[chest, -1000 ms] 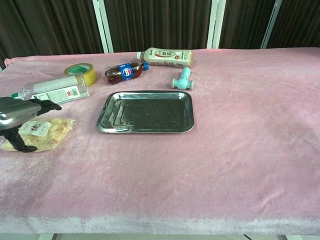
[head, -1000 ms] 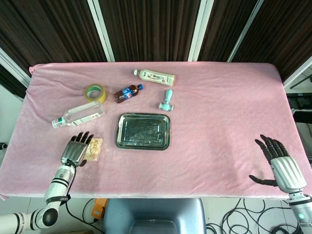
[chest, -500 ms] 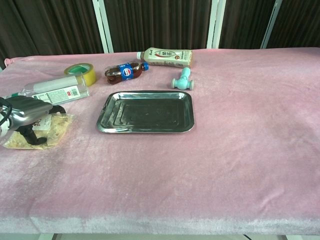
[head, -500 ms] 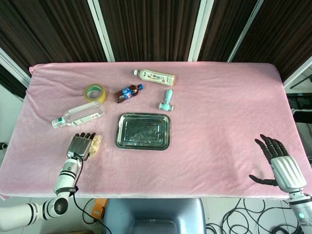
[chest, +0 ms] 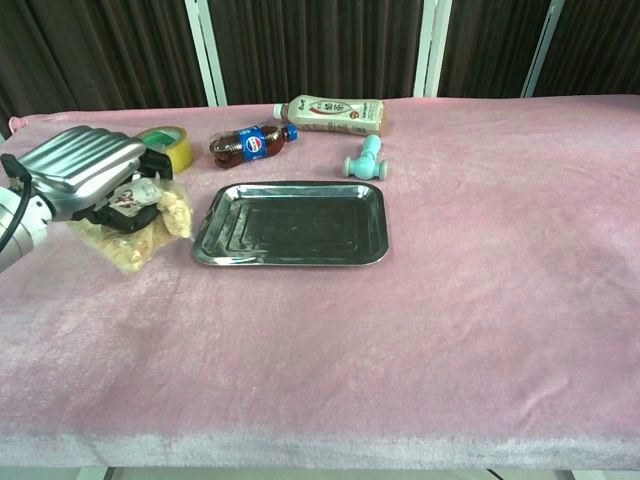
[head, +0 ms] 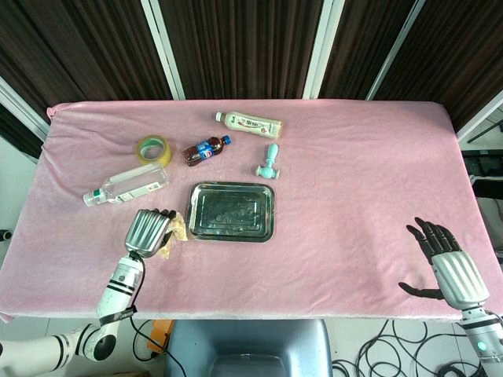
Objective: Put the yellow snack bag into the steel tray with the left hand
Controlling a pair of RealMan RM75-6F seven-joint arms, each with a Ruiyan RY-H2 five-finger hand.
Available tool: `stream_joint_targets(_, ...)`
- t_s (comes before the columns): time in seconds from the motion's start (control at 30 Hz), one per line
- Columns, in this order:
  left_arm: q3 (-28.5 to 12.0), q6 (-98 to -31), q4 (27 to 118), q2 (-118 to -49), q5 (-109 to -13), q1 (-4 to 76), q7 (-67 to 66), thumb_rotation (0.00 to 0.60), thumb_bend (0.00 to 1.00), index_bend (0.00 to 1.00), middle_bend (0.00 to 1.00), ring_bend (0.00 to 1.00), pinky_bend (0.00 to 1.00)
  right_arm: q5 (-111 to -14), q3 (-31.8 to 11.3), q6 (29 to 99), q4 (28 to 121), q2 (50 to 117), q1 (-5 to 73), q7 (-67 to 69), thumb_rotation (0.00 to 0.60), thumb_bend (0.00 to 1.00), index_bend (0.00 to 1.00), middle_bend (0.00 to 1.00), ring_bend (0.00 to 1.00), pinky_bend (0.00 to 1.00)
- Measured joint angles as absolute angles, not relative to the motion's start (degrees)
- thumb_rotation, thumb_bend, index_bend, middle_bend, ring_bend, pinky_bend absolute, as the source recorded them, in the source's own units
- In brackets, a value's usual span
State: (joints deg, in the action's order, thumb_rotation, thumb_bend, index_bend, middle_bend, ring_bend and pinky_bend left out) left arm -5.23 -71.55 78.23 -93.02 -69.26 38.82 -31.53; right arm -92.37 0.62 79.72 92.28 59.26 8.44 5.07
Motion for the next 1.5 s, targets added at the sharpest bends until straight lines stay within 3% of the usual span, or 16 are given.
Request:
stream_joint_targets(0.17, -7.6, -71.3, 78.8, -94.6, -68.8, 40.5, -33.3, 0.6, 0.56, 0.55, 0.73, 0.72, 0.77, -92.3, 0.8, 78.8, 92.4, 59.4, 8.7, 4.5, 0.6, 0.11, 0.0, 0.0, 0.0, 0.2)
stream_joint_targets(0.33, -14.3, -70.2, 76.3, -101.9, -64.7, 45.6, -38.8, 0.6, 0.54, 0.51, 0.62, 0.66, 0.77, -92.3, 1.4, 76.3, 92.6, 58.9, 9.7, 4.3, 0.6, 0.11, 0.0, 0.0, 0.0, 0.2)
stream_joint_targets(0.4, -16.7, -70.1, 73.5, -106.2, -63.1, 47.9, -40.6, 0.6, 0.52, 0.45, 0.52, 0.57, 0.77, -92.2, 1.5, 75.7, 92.8, 58.5, 10.0, 4.7, 0.6, 0.11, 0.0, 0.0, 0.0, 0.2)
stream_joint_targets(0.47, -18.3, -70.0, 70.8, -109.4, -61.8, 49.6, -41.8, 0.6, 0.5, 0.31, 0.37, 0.39, 0.75, -92.1, 1.5, 75.4, 92.9, 58.1, 10.2, 5.3, 0.6, 0.11, 0.0, 0.0, 0.0, 0.2)
stream_joint_targets(0.53, -19.5, -69.9, 68.1, -112.1, -60.6, 51.2, -43.1, 0.6, 0.47, 0.14, 0.19, 0.23, 0.6, -92.0, 1.5, 75.4, 93.0, 57.8, 10.3, 6.1, 0.6, 0.11, 0.0, 0.0, 0.0, 0.2)
stream_joint_targets(0.57, -19.7, -69.7, 67.2, -112.8, -60.1, 51.6, -43.5, 0.6, 0.44, 0.06, 0.1, 0.14, 0.48, -92.0, 1.5, 75.4, 93.0, 57.6, 10.3, 6.4, 0.6, 0.11, 0.0, 0.0, 0.0, 0.2)
stream_joint_targets(0.63, -19.9, -68.8, 66.5, -113.5, -58.7, 52.0, -44.4, 0.6, 0.39, 0.0, 0.01, 0.02, 0.32, -92.0, 1.5, 75.4, 93.0, 57.4, 10.4, 7.1, 0.6, 0.11, 0.0, 0.0, 0.0, 0.2)
stream_joint_targets(0.77, -19.8, -67.5, 66.6, -113.6, -56.6, 52.1, -46.9, 0.6, 0.28, 0.0, 0.0, 0.0, 0.21, -92.3, 1.6, 75.6, 92.9, 57.2, 10.4, 7.6, 0.6, 0.11, 0.0, 0.0, 0.0, 0.2)
stream_joint_targets(1.07, -15.9, -69.1, 70.1, -109.2, -55.8, 50.9, -59.5, 0.6, 0.28, 0.0, 0.0, 0.0, 0.2, -92.4, 1.7, 75.6, 92.9, 57.3, 10.5, 7.3, 0.6, 0.11, 0.0, 0.0, 0.0, 0.2)
stream_joint_targets(1.27, -12.0, -73.0, 80.7, -100.5, -56.0, 46.3, -63.9, 0.6, 0.31, 0.05, 0.01, 0.03, 0.23, -92.4, 1.9, 75.5, 92.9, 57.5, 10.4, 6.4, 0.6, 0.11, 0.0, 0.0, 0.0, 0.2)
stream_joint_targets(1.5, -4.5, -78.0, 94.3, -83.9, -61.4, 36.1, -51.6, 0.6, 0.32, 0.02, 0.02, 0.03, 0.24, -92.0, 1.8, 76.1, 93.1, 58.1, 10.1, 5.1, 0.6, 0.11, 0.0, 0.0, 0.0, 0.2)
